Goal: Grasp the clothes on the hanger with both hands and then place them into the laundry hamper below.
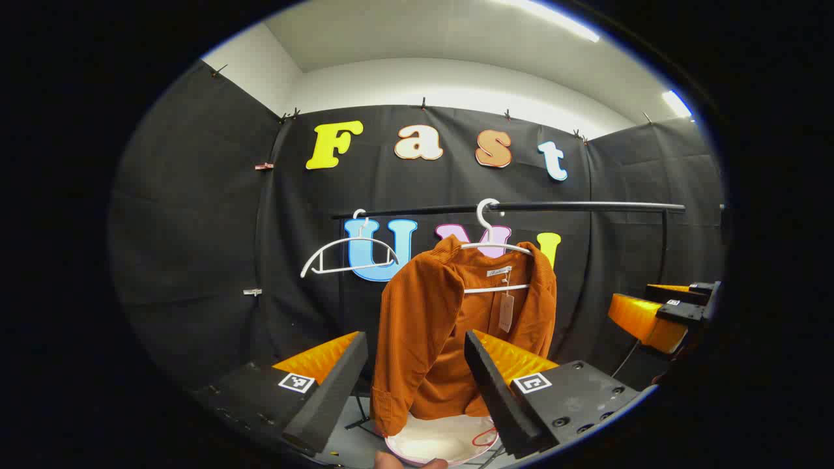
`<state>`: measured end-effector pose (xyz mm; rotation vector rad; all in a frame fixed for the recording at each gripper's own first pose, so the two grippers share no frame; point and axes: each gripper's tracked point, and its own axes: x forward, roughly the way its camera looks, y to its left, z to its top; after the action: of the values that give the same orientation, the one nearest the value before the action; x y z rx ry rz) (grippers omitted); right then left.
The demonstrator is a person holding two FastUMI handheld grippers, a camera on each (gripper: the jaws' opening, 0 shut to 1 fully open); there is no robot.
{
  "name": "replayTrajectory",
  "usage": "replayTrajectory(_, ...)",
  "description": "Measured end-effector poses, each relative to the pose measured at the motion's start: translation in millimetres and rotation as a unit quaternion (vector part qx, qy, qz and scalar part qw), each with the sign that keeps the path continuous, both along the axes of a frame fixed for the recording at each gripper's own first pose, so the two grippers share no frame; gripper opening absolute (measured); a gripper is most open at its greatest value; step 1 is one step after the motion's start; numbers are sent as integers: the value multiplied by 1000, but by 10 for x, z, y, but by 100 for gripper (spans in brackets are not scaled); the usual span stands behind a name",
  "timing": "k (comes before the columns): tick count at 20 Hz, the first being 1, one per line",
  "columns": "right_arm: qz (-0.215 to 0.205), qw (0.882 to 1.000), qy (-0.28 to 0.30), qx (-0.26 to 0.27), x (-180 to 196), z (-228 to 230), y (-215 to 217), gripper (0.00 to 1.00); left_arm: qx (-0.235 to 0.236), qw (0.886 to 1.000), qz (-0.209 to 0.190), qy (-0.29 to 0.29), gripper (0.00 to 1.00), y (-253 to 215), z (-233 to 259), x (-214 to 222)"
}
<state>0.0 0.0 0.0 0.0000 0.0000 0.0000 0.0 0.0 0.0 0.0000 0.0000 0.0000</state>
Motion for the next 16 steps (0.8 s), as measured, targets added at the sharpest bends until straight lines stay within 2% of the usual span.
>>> replayTrajectory(6, -1, 1000, 1, -1, 99, 9, -30, 97, 44, 999, 16, -14, 95, 33, 93, 91)
replayTrajectory(8, -1, 1000, 1, -4, 110, 13, -48, 97, 43, 999, 12, -17, 92, -21, 127, 111)
replayTrajectory(11, 0, 1000, 1, -4, 116, 20, -73, 97, 34, 999, 8, -17, 95, -72, 158, 122)
replayTrajectory(16, -1, 1000, 6, -4, 130, -12, -126, 97, 31, 999, 5, -15, 92, -128, 146, 140)
